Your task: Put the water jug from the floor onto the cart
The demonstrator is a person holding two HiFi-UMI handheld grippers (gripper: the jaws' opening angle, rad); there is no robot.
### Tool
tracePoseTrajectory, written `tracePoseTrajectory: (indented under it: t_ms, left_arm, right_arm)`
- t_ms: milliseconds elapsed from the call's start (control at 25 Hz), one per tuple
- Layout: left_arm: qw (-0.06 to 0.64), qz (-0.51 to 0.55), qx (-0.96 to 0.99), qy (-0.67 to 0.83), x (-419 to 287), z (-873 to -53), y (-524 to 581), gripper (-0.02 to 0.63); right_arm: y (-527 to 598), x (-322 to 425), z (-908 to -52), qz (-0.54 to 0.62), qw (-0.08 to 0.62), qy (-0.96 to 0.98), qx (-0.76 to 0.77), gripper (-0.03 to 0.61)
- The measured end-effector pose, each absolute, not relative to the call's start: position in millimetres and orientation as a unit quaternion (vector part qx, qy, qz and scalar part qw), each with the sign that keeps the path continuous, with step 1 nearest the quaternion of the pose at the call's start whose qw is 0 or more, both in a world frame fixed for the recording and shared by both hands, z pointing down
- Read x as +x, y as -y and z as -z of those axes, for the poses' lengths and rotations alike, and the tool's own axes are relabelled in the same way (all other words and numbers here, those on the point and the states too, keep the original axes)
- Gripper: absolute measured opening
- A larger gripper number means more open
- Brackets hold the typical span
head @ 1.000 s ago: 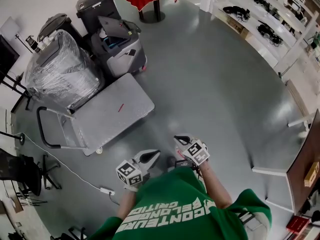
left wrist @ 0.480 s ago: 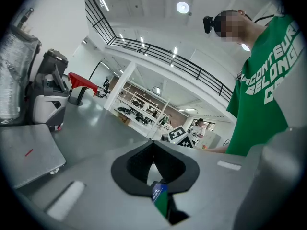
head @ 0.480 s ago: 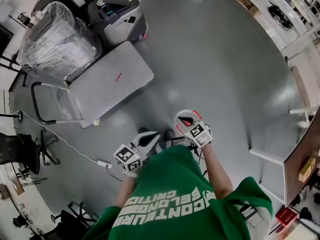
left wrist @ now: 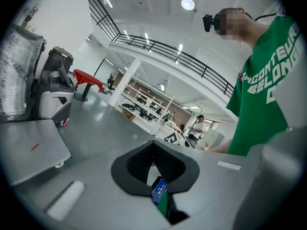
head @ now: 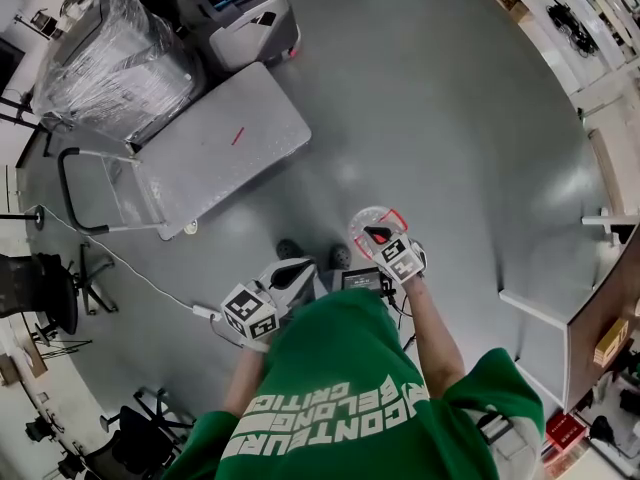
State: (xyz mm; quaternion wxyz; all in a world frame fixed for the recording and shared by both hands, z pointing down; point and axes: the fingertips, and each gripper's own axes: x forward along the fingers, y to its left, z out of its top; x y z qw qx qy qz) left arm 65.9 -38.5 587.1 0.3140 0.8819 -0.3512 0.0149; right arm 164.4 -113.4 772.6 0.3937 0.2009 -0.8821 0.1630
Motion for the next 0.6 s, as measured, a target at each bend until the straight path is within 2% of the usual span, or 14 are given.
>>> tracePoseTrajectory:
  t_ms: [280, 600]
  left_arm:
    - [0.315, -0.025, 0.882, 0.350, 69.4, -589.9, 36.0, 0.014]
    - [0.325, -0.052, 0.880, 0.343, 65.8, -597.2, 35.1, 0.014]
  right_arm:
    - [104.2, 175.7, -832.9, -0.156, 0.449, 0.863, 0.170, -0.008]
    - [99.3, 180.9, -874.5, -0.183, 0.465, 0.851, 0.163, -0.008]
